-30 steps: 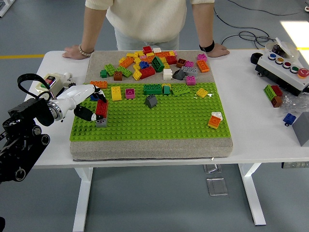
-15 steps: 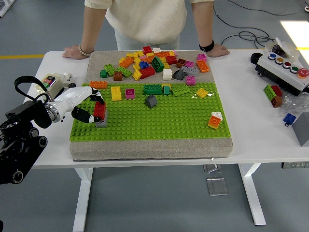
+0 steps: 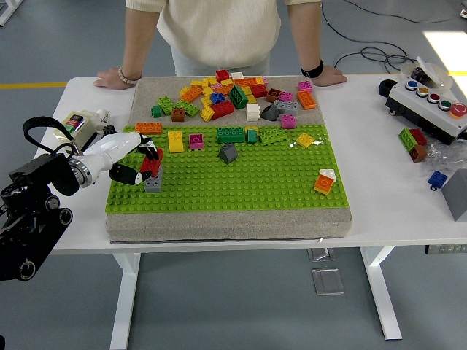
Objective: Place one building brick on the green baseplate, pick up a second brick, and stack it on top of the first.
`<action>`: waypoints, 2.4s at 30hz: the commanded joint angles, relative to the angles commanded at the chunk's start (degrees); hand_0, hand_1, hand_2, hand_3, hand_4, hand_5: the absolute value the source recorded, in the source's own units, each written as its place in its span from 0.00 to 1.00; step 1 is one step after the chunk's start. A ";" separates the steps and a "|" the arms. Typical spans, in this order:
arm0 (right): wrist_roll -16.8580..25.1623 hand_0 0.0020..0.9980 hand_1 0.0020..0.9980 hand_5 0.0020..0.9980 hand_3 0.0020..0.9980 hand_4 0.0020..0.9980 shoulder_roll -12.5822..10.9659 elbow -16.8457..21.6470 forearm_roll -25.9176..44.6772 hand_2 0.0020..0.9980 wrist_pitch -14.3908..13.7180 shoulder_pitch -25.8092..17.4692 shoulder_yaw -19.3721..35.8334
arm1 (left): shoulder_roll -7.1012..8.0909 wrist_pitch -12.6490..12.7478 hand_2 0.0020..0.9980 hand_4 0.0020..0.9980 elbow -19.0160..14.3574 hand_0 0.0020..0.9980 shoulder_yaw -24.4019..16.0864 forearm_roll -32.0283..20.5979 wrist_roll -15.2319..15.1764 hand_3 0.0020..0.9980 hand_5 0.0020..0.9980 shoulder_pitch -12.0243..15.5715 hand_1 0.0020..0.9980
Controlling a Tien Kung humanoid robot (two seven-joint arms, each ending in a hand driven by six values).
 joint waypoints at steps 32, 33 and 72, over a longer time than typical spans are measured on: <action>-0.03 0.76 0.69 0.51 0.76 1.00 -0.09 0.00 -0.08 0.73 0.02 -0.16 0.18 | 0.84 -0.91 0.64 0.75 -3.86 0.77 -1.18 -0.10 -0.41 0.63 0.00 0.99 0.73; -0.03 0.76 0.69 0.51 0.76 1.00 -0.10 0.00 -0.08 0.73 0.02 -0.13 0.18 | 0.84 -0.97 0.64 0.75 -3.93 0.77 -1.16 -0.14 -0.44 0.63 0.00 0.87 0.73; -0.52 0.76 0.69 0.50 0.76 1.00 -0.45 0.00 -0.02 0.73 0.28 1.03 -1.80 | 1.90 -6.95 0.78 0.92 -7.41 0.90 -2.60 -1.25 0.02 0.79 0.00 -0.44 0.81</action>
